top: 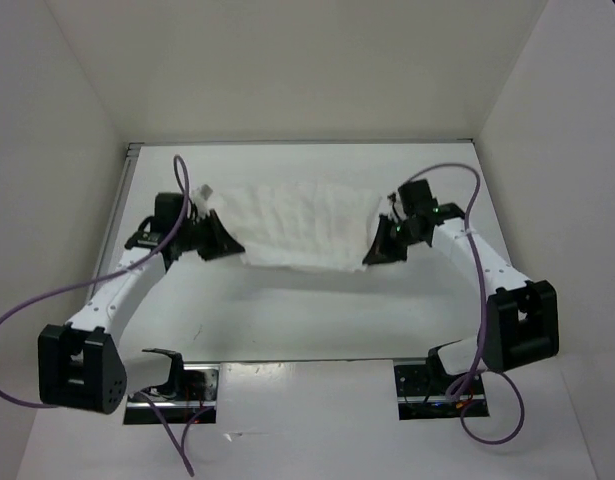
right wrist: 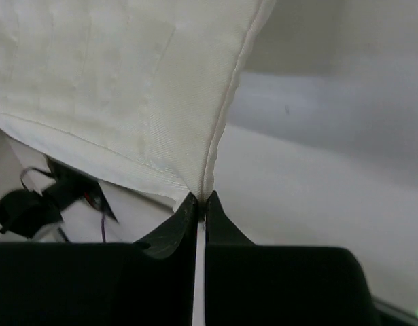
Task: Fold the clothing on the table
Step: Fold the skirt
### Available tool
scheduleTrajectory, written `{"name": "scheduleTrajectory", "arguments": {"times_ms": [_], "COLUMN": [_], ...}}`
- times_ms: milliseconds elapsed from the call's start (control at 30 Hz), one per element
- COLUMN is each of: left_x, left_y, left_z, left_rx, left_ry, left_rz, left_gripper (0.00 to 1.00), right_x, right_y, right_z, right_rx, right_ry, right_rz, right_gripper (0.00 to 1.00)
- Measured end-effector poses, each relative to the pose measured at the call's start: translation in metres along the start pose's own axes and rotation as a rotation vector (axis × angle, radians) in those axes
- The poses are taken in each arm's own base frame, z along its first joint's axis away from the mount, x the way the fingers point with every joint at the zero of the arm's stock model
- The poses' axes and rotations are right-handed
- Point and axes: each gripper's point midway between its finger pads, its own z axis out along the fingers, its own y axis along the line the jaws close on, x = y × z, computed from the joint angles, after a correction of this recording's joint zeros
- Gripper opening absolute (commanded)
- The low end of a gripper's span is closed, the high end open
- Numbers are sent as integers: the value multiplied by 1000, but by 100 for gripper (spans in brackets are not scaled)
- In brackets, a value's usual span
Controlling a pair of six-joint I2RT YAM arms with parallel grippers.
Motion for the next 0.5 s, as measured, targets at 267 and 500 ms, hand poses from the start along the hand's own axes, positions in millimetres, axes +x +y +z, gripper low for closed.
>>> {"name": "scheduleTrajectory", "arguments": {"times_ms": [267, 500], "left_x": [103, 91], "left_y": [3, 6], "left_z": [-48, -44], "left_rx": [4, -61], "left_ry": [99, 96], "left_rz": [-73, -118], "left_gripper": [0, 0], "right_x": [120, 95], "right_y": [-17, -1], "right_z": [-26, -37], "right_rx": [1, 3], "right_ry": [244, 191], "right_rz": [95, 77], "right_gripper": [0, 0]}}
